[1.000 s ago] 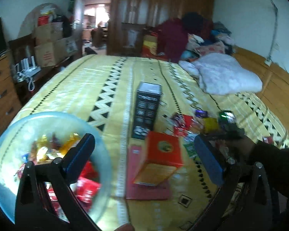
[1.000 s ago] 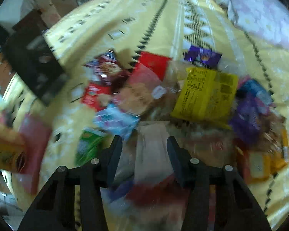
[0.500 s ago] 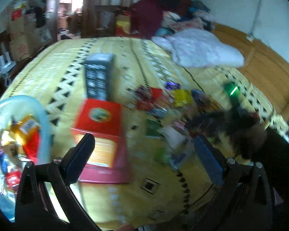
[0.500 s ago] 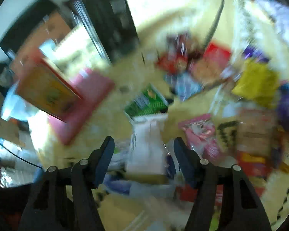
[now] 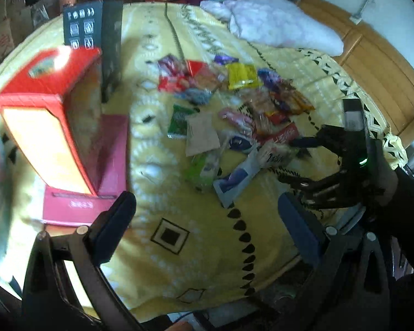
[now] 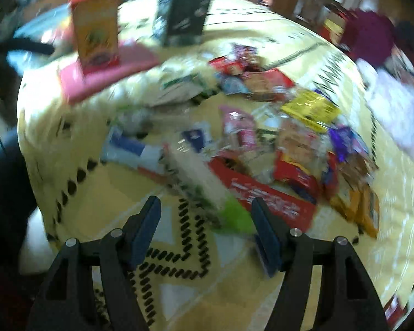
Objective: Organize snacks
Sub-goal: 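Grasp the white-and-blue snack bar with the left tool while the right tool grasps the green Wafer packet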
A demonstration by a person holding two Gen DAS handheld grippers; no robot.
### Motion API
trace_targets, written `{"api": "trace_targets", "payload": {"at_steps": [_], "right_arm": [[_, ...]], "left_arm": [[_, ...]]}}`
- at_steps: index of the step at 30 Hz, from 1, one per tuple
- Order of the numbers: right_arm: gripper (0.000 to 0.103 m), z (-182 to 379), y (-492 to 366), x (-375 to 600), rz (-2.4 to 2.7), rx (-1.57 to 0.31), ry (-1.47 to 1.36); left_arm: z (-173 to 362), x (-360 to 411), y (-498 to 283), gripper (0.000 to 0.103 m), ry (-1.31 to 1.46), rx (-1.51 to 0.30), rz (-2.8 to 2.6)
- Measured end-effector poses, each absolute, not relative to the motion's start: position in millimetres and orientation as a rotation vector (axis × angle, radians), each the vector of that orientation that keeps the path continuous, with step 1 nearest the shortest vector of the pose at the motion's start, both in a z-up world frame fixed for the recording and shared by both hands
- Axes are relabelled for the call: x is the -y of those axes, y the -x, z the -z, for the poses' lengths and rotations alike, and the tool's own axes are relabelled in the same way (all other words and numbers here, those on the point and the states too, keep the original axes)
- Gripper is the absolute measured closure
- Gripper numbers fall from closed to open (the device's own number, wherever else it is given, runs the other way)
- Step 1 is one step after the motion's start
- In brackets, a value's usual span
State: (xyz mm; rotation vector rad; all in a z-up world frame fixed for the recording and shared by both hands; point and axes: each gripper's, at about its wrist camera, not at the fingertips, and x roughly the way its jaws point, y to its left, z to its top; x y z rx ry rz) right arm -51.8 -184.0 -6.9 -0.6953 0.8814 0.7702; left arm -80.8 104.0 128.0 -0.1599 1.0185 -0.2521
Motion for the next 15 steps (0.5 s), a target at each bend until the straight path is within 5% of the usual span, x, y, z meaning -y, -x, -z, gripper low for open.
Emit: {"api": "trace_targets", "payload": {"at_steps": [2, 5, 8, 15], "right_arm": [[0.034, 25.3, 46.1, 181.7, -0.698, -0.872, 0.737], [0.055, 18.7, 26.9, 201.4, -0.635, -0.937, 0.565], [0.056, -3.2, 25.5, 234.5, -0.649, -1.005, 0.345], [0.057, 10.9, 44.0, 300.7, -0.6, -1.209, 0.032]], "left_arm": [[-122.1, -99.4, 78.7, 0.0, 0.157, -1.029, 0.267], [-115.2, -93.8, 74.7, 0.0, 0.151, -1.034, 0.289], [-106.4, -92.0, 66.2, 0.001, 0.155, -1.023, 0.304], [-73.4, -37.2, 39.6, 0.044, -0.008, -1.081, 0.526]]}}
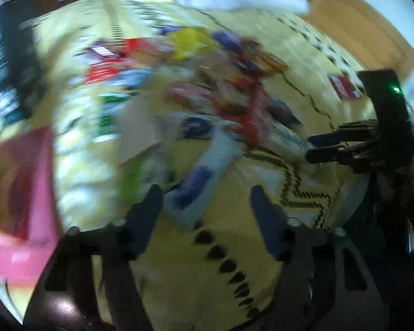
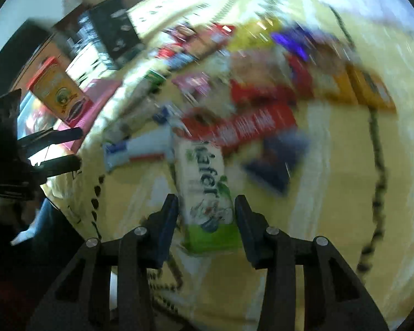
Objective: Organize snacks
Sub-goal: 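Grasp the white-and-blue snack bar with the left tool while the right tool grasps the green Wafer packet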
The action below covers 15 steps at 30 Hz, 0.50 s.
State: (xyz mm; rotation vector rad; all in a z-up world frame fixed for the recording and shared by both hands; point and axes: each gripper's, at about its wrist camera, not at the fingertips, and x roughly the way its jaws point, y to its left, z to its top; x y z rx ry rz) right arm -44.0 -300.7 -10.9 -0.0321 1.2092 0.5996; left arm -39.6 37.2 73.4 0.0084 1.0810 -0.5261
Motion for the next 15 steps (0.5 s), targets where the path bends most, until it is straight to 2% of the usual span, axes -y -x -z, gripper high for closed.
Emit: {"api": "trace_targets", "payload": {"at_steps": [3, 8, 11, 14, 15], "right_arm": [[0.054, 23.6, 47.5, 307.6, -0.596, -1.206, -0.024], [0.05, 20.6, 56.1, 306.8, -0.609, -1.16, 0.034], [0.041, 20.1, 52.9, 306.8, -0.62, -1.15, 0.061], [0.041, 26.5, 49.8, 301.4, -0.613, -1.141, 0.067], [0.041, 28.7, 48.0, 297.6, -0.609, -1.138, 0.073]], "left_arm": [[-61.4, -19.8, 28.6, 0.047, -0.087, -1.09, 0.543], [-47.0, -13.4, 15.6, 0.047, -0.126, -1.117, 0.534], [-40.4, -11.1, 15.1, 0.047, -0.131, -1.114, 0.526], [-34.6, -1.6, 19.2, 0.048, -0.154, -1.094, 0.505], [-33.8, -0.9, 21.6, 0.055, -0.156, -1.089, 0.497]]}}
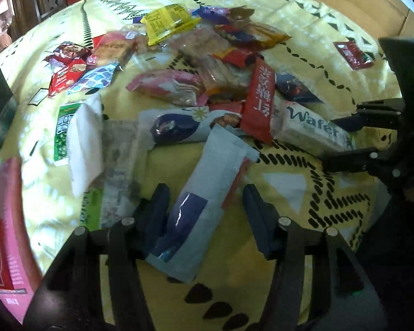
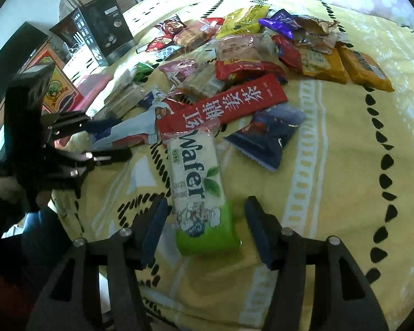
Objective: Organize snacks
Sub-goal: 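Grasp the white-and-blue snack bar with the left tool while the right tool grasps the green Wafer packet, then carry the white-and-blue bar and green Wafer packet over the glass bowl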
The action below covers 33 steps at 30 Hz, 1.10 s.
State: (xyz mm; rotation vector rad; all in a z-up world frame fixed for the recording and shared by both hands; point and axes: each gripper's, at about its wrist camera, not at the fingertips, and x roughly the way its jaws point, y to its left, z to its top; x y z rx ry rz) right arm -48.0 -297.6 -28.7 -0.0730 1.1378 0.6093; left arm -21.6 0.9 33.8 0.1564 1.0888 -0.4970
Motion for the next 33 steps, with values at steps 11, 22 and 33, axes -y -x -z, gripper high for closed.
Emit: {"api": "trace_targets", "payload": {"at_steps": [11, 22, 33], "right_arm": [[0.063, 30.8, 59.5, 292.6, -0.507, -1.059, 0.135], [0.064, -64.0, 64.6, 295.0, -0.478, -0.85, 0.046], [0.064, -191.8, 43.2, 197.1, -0.628, -0.622, 0.07]], "left_arm": [[-69.9, -20.4, 42.5, 0.074, -0.021, -1.025, 0.407], [-193.3, -66.2, 60.8, 0.074, 0.058, -0.783, 0.309], [-285.8, -206.5, 86.0, 0.074, 0.15, -0.572, 0.022]]}}
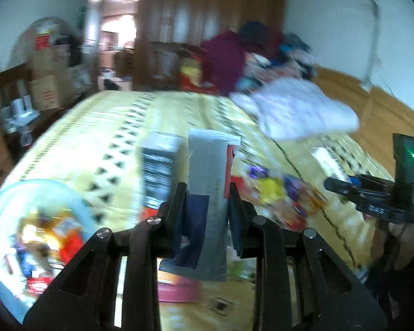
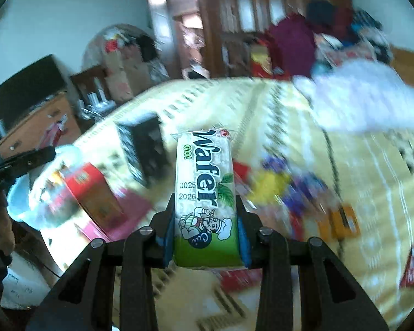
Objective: Organize snacks
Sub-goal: 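Carry the white-and-blue bar and green Wafer packet over the glass bowl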
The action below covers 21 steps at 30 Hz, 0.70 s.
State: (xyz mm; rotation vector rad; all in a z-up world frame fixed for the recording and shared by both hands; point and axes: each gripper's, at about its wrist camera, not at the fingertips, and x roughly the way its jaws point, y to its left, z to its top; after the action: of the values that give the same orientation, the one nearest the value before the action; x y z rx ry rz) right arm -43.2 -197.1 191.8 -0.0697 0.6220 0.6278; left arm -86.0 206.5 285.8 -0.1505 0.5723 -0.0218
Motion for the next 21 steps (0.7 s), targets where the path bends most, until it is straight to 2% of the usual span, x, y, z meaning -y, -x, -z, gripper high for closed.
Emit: {"api": "trace_targets", "payload": {"at_steps": [5, 11, 21], "right_arm": [[0.064, -243.8, 41.4, 104.3, -0.799, -0.571, 0.088], [0.064, -280.9, 48.8, -13.6, -0.97, -0.562, 0.139], [0.064, -286.0, 72.9, -176.8, -1.195, -0.667, 0.194]], "left_arm": [[-312.1, -284.3, 101.3, 0.074, 0.18, -0.513, -0.136], [-327.9, -378.3, 123.8, 0.074, 0.257, -0.474, -0.318], [-311.0, -462.8, 134.2, 0.074, 0.311, -0.523, -0.512]]}}
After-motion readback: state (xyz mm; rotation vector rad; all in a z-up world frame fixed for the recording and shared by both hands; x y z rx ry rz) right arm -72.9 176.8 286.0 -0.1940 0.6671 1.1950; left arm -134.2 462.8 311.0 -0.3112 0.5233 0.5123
